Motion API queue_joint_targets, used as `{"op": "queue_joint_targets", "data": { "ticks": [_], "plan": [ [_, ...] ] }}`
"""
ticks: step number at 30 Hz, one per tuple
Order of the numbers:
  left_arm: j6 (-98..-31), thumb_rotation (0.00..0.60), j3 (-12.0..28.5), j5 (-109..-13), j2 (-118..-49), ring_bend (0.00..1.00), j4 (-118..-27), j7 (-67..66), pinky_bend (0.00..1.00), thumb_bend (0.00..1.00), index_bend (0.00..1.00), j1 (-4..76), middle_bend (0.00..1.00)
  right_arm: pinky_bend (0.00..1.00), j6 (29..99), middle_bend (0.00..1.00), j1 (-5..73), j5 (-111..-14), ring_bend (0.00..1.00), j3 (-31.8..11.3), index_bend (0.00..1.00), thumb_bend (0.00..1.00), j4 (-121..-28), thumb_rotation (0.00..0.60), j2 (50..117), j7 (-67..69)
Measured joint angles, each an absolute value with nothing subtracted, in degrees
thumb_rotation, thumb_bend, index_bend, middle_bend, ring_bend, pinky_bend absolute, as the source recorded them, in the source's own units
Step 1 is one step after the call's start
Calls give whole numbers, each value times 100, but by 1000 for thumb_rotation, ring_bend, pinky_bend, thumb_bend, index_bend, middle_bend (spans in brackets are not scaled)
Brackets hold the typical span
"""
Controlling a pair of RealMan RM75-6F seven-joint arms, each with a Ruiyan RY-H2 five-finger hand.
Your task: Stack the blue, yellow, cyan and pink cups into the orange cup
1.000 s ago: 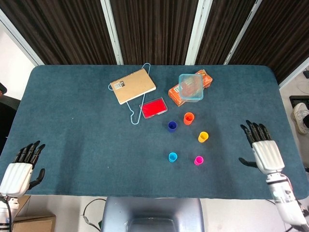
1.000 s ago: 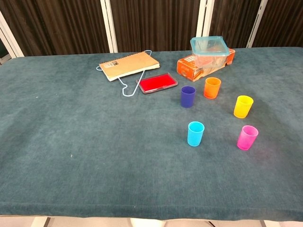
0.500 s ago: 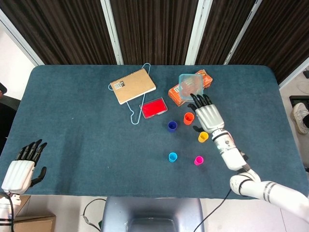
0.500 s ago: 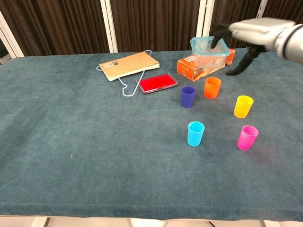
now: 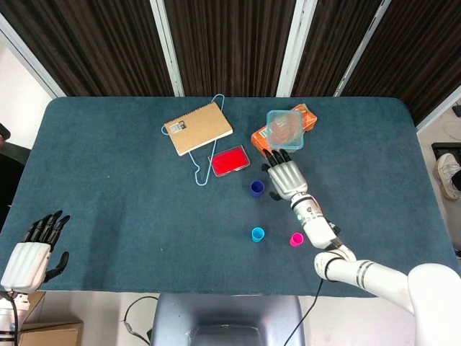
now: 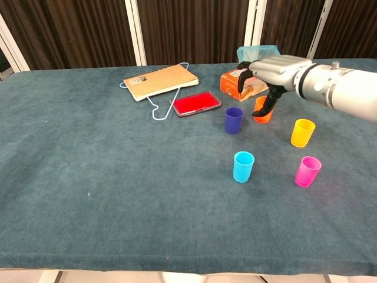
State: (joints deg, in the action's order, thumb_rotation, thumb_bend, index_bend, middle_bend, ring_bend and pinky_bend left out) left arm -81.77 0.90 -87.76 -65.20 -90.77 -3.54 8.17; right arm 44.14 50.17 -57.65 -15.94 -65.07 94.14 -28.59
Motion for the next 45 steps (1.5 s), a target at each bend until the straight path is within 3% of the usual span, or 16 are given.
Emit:
{"op": "queue_joint_targets", "data": {
  "ticks": [18,24,29,39,45],
  "plan": [
    [-8122,600,105,-8759,-6484,0,-9069,-256,114,459,0,869,0,0,4213,0,5344,-5594,0,-1488,492,455,-5856,600,9972,-2588],
    [-8118,600,111,-8745,-6479,0,-9064,-254,114,460,0,875,0,0,4145,0,5388,-5530,0,-1494,588,530,-5834,600,9999,-2473],
    [-8126,600,108,-8749,-6471,0,-9073,-247,115,460,0,876,0,0,4319,0,5339,-5558,0,-1534,612,537,-6002,600,9878,-2379],
    [-8154,600,82,-8822,-6475,0,-9084,-235,115,460,0,879,0,0,5453,3,4885,-5973,0,-1575,612,537,-6753,600,9034,-2377],
    [-8106,600,70,-8835,-6496,0,-9086,-267,114,460,0,907,0,0,5459,3,4751,-5879,0,-1478,613,537,-6643,600,8965,-2563]
  ]
}}
